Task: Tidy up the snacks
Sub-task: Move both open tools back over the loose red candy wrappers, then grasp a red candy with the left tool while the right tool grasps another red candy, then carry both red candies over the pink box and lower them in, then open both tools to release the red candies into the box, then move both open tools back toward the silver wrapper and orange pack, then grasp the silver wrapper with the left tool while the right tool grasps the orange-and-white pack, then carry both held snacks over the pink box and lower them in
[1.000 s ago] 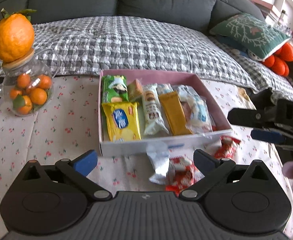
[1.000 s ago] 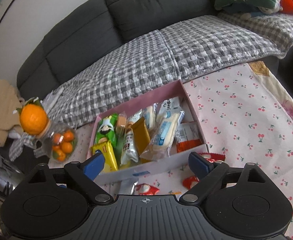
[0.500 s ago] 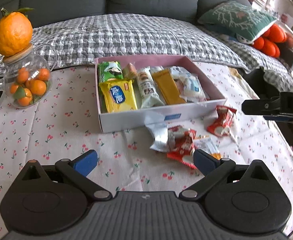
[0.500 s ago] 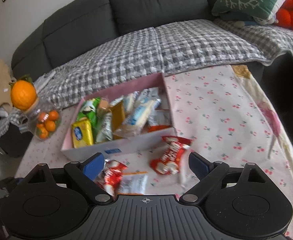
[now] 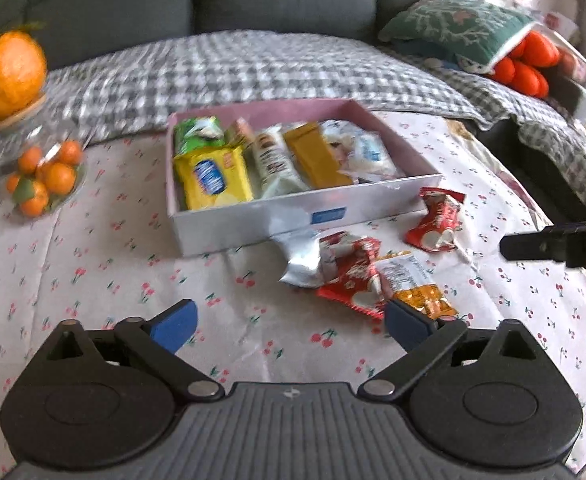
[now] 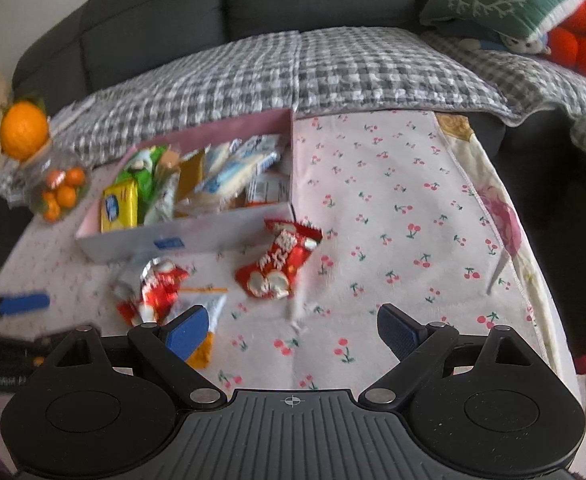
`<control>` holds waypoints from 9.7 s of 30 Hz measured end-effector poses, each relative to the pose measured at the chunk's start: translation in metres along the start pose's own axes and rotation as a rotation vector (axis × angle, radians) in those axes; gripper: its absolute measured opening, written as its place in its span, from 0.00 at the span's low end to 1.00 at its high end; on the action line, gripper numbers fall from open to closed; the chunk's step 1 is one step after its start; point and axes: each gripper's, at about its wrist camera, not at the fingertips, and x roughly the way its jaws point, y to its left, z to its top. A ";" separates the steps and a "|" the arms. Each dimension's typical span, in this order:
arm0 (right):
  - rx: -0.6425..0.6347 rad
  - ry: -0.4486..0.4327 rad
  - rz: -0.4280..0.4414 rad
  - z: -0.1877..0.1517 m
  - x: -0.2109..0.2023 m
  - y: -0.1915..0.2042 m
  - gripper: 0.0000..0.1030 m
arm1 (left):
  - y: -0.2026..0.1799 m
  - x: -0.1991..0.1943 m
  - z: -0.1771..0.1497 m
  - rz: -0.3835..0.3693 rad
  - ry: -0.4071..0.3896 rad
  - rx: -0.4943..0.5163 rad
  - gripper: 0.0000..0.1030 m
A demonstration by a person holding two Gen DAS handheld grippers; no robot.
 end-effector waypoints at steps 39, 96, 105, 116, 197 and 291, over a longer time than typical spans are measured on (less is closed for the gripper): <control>0.210 0.025 -0.022 0.031 0.080 0.005 0.90 | -0.022 0.046 0.022 -0.073 0.042 -0.004 0.25; 0.429 -0.070 0.205 0.075 0.043 0.012 0.27 | 0.021 0.016 0.089 -0.109 -0.086 -0.217 0.24; 0.486 -0.109 0.228 0.098 0.077 0.018 0.27 | 0.040 0.053 0.096 -0.080 -0.093 -0.324 0.24; 0.459 -0.129 0.241 0.104 0.101 0.033 0.33 | 0.054 0.078 0.093 -0.053 -0.077 -0.393 0.24; -0.249 -0.011 0.042 -0.017 0.046 0.060 0.96 | 0.011 0.060 0.016 -0.036 0.034 -0.037 0.46; 0.195 -0.149 0.148 0.093 0.086 0.071 0.37 | 0.067 0.069 0.112 -0.066 -0.098 -0.241 0.21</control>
